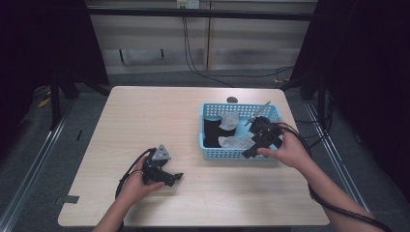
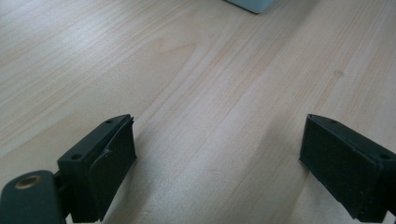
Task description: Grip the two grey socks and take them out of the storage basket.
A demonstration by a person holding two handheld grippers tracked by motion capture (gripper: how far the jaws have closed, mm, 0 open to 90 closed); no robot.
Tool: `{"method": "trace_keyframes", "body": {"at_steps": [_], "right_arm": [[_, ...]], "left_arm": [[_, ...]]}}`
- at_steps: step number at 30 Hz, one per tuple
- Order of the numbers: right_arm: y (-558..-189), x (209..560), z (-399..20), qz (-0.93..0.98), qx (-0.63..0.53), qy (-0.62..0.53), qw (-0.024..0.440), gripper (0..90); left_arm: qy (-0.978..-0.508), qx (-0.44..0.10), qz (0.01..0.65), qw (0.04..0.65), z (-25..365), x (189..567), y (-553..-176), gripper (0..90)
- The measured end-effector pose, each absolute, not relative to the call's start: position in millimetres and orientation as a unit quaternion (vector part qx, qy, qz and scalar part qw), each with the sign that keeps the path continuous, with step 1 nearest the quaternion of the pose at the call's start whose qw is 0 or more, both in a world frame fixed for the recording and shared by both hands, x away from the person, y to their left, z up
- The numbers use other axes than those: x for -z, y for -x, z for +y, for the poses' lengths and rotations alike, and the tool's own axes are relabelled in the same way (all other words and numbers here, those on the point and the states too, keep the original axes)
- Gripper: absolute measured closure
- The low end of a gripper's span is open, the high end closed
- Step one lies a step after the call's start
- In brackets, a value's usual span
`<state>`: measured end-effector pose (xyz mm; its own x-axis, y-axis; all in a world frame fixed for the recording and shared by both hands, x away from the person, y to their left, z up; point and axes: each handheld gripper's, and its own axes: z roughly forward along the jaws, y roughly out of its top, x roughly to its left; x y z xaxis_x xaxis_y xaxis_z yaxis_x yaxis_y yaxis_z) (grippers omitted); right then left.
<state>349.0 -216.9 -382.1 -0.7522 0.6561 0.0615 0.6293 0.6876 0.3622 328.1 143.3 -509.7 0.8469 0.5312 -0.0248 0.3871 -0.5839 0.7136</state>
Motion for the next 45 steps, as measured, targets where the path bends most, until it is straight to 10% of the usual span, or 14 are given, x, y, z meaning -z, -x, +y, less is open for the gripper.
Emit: {"method": "trace_keyframes", "body": {"at_steps": [21,45], "right_arm": [[-421.4,431.9,-219.8,0.892,-0.146,-0.427,0.039,30.1],[-424.6,459.7,-210.8,0.908,-0.085,-0.408,0.043,76.3]], "left_arm": [[-0.885,-0.095,0.257,0.376,142.9,510.1,-328.1,8.9],[-0.885,-0.095,0.256,0.376,142.7,510.1,-328.0,8.5]]}}
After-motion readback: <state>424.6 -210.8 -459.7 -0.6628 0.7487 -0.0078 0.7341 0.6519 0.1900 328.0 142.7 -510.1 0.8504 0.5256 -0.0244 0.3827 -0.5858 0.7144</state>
